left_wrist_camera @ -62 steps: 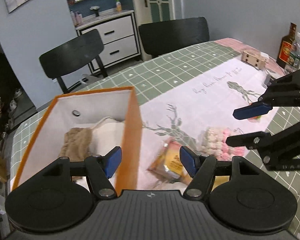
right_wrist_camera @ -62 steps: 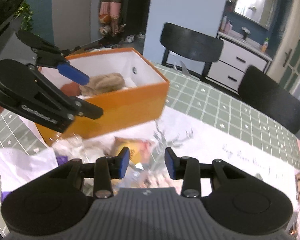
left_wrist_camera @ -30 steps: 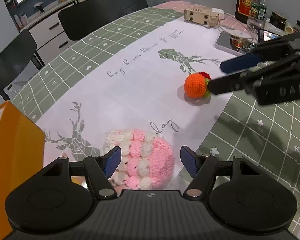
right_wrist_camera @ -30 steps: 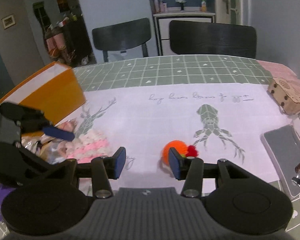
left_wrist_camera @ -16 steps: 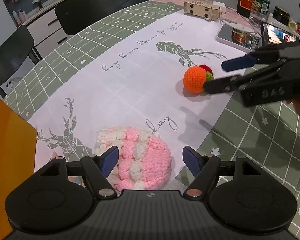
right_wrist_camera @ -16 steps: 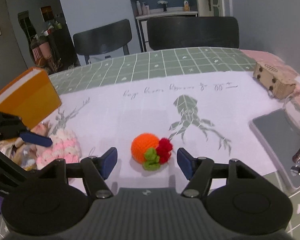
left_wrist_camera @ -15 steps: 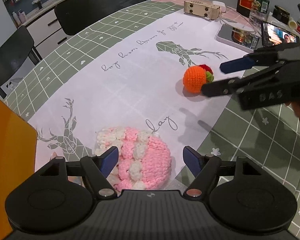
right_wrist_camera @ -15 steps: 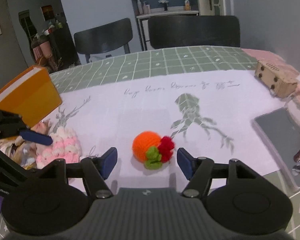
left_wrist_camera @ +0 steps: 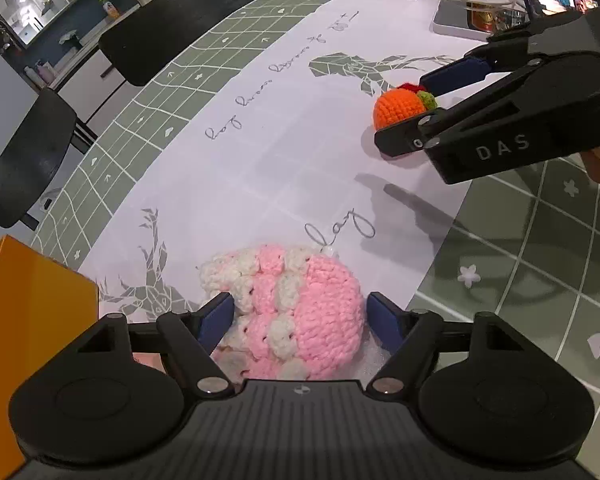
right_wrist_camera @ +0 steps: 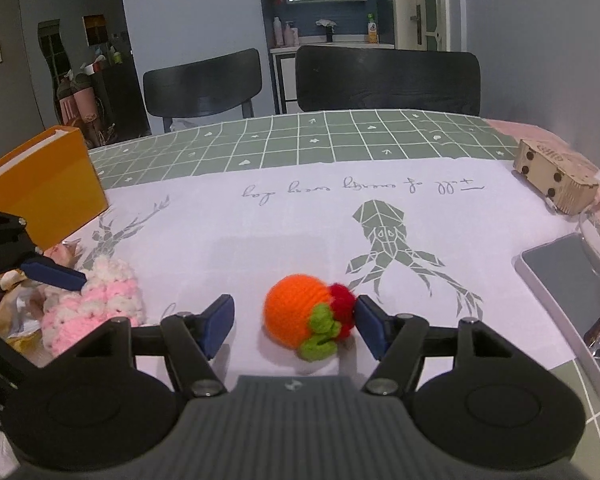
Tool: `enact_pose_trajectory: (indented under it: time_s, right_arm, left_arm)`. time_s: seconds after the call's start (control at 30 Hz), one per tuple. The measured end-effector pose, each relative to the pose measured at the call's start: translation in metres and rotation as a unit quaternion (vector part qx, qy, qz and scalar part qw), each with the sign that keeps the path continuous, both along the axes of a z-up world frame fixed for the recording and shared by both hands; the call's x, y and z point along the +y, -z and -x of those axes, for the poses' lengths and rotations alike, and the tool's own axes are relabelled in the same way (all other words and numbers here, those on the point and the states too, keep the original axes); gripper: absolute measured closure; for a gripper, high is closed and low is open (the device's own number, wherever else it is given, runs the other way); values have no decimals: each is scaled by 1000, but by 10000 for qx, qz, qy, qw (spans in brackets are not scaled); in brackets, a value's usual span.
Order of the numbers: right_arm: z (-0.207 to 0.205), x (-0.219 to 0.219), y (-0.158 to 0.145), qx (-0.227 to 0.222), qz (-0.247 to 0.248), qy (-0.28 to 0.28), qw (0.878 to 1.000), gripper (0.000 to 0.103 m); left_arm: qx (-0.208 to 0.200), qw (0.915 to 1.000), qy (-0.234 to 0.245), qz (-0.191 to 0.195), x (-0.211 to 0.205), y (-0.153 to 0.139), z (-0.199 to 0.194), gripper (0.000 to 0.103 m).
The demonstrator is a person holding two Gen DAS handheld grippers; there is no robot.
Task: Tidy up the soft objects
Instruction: 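Grasp the pink crocheted pad with the left tool while the right grasps the orange fruit, then carry the pink pad and orange fruit over the orange box with both tools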
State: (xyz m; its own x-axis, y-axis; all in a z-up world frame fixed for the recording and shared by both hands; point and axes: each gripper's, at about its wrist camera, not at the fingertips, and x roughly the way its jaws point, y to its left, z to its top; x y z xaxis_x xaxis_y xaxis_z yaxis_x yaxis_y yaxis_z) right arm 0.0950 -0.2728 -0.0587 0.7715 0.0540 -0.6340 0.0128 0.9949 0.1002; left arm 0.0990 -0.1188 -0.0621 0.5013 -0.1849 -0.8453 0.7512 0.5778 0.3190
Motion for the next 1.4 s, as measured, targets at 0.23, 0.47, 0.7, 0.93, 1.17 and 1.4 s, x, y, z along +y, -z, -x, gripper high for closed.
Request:
enact_pose_trajectory:
  time_s: [0.23,0.47,0.7,0.93,1.17,1.4]
  right_arm:
    - [-7,-7,8,258,-115,-46,9996,50]
    - [-8,-11,2,298,-283,-114,9991,51]
    - [-7,-19,-7,289,-444,-15,9986,51]
    - [-3,-20,-19,157,-540,-80,9984,51]
    - [1,-13,-36,80,-350,-278,9990,51]
    - [7,-15,-51,-10,-395,-382,9985,51]
  left_arm:
    - [-25,10000,72,36,0,-2,0,34]
    - [-53,9996,126,267,3,-16,2,63]
    - [-218,9980,202,552,7,-36,9,77]
    - [-445,9930,131,1083,21,-72,10,91]
    - [-433,9908,169,1272,25,-83,14,91]
    - [-508,9905,170,1264,30,-88,17,91]
